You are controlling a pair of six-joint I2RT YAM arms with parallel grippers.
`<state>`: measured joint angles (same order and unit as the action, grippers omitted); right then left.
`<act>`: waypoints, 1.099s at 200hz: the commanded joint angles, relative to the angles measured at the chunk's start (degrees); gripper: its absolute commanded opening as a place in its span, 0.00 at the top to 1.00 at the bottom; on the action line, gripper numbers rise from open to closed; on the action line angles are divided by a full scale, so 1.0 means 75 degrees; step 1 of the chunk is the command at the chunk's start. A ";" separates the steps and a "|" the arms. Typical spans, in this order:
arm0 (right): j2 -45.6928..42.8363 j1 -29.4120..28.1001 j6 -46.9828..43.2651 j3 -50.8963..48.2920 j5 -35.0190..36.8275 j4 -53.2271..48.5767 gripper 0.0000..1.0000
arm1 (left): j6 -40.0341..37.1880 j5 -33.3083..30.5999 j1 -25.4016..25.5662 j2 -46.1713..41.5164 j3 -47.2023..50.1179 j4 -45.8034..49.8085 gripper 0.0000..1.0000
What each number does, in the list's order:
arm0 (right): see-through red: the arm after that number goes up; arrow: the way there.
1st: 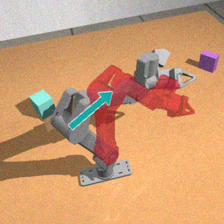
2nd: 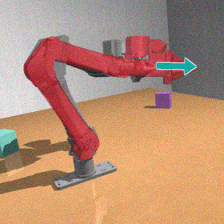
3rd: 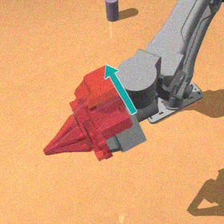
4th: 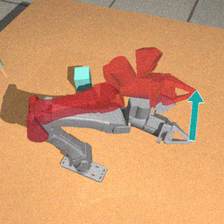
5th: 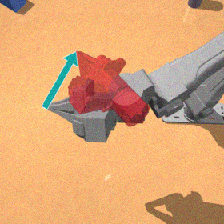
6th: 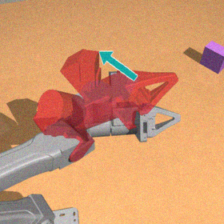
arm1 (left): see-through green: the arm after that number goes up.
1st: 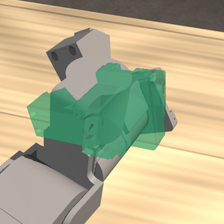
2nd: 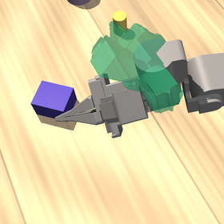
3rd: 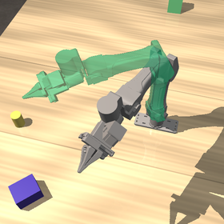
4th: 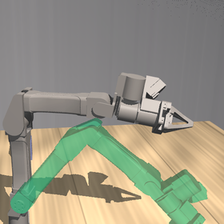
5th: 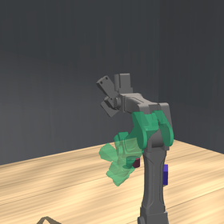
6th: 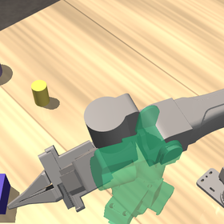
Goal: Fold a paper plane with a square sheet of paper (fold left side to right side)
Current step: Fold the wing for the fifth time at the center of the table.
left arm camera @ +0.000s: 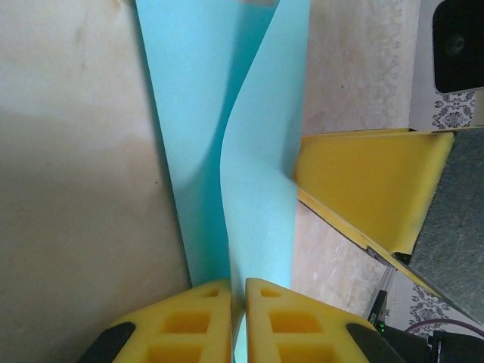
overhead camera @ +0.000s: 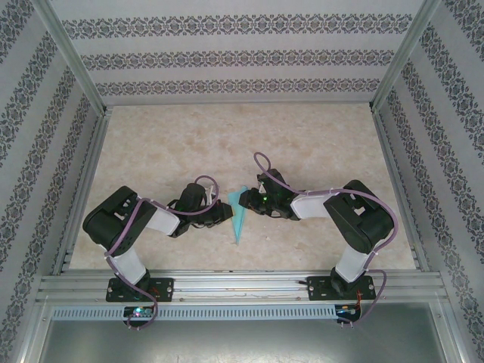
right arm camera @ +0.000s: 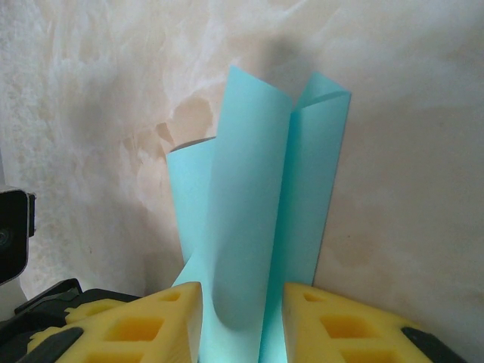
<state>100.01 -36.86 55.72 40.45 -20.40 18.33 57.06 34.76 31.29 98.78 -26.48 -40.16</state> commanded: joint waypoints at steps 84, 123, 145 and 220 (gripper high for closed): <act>0.0296 -0.0118 -0.0174 0.0021 0.0025 -0.0276 0.64 | -0.0216 -0.0298 -0.0339 0.0743 -0.0242 0.0778 0.91; 0.0076 -0.0063 -0.0220 0.0033 0.0072 -0.0370 0.64 | -0.0155 -0.0298 -0.0410 0.0923 -0.0288 0.0843 0.94; -0.0009 -0.0039 -0.0223 -0.0002 0.0099 -0.0383 0.64 | -0.0131 -0.0343 -0.0433 0.0973 -0.0312 0.0953 0.96; -0.0143 0.0005 -0.0231 -0.0101 0.0162 -0.0416 0.62 | -0.0140 -0.0437 -0.0442 0.1127 -0.0484 0.1322 0.99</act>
<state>99.29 -36.86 55.16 40.56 -20.18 17.54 57.47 42.30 28.36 102.17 -29.30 -37.56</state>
